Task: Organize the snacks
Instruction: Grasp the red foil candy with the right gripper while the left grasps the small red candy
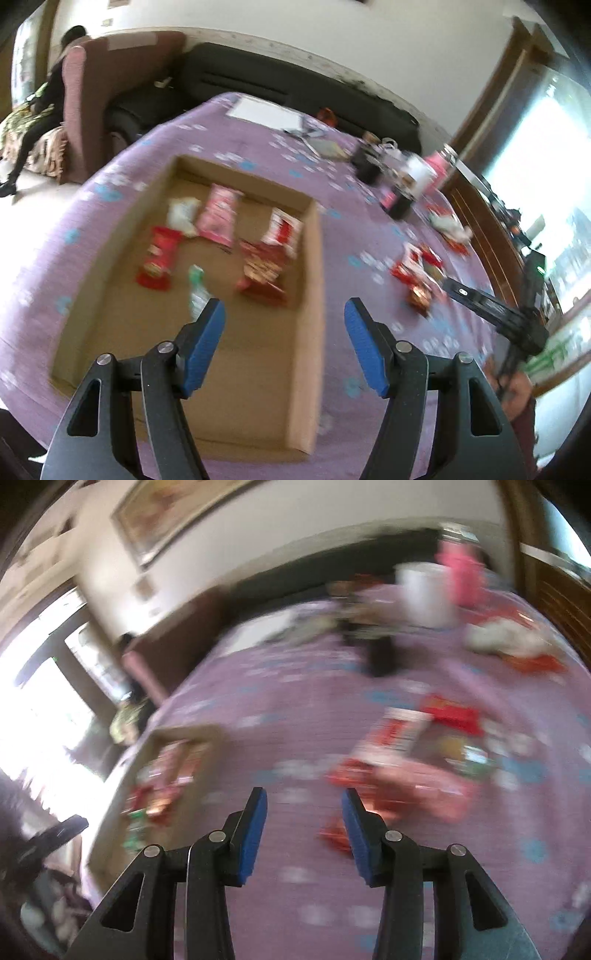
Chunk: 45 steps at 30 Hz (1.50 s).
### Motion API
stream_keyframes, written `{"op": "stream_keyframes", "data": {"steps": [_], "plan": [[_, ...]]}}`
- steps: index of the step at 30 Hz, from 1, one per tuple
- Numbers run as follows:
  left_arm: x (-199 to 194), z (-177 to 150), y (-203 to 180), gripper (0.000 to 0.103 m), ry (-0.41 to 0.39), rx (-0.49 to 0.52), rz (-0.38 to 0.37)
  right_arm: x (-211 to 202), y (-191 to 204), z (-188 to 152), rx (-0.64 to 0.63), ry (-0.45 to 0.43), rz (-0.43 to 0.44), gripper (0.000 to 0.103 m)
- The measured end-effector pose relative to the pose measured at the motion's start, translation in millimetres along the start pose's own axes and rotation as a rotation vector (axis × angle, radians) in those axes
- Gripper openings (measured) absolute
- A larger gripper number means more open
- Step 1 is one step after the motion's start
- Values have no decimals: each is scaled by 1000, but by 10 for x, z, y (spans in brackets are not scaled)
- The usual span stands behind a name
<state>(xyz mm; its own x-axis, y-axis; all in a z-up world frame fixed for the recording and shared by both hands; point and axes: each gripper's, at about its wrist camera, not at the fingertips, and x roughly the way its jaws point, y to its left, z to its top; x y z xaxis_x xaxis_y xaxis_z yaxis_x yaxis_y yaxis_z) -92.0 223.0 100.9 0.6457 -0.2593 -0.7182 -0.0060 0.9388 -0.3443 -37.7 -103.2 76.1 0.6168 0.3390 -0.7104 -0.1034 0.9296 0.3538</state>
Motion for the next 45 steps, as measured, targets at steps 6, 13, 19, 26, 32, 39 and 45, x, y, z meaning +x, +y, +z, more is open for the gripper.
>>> {"op": "stream_keyframes", "data": {"steps": [6, 13, 19, 26, 32, 39, 45], "plan": [[107, -143, -392, 66, 35, 81, -12, 300, -163, -63, 43, 55, -39, 45], [188, -100, -517, 66, 46, 82, -15, 513, 39, -202, -54, 100, -52, 20], [499, -38, -797, 66, 97, 113, -41, 317, 98, -398, -117, 134, -40, 16], [1079, 112, -1122, 66, 184, 82, -102, 155, -164, -394, -122, 58, -122, 22], [1587, 314, -1366, 66, 187, 53, -108, 236, -250, -379, -55, 36, -21, 68], [2078, 288, -1726, 66, 186, 185, -34, 227, -198, -350, -99, -15, -86, 66], [2021, 43, -1958, 18, 172, 392, 25, 280, -292, -340, -70, 3, -96, 27]]}}
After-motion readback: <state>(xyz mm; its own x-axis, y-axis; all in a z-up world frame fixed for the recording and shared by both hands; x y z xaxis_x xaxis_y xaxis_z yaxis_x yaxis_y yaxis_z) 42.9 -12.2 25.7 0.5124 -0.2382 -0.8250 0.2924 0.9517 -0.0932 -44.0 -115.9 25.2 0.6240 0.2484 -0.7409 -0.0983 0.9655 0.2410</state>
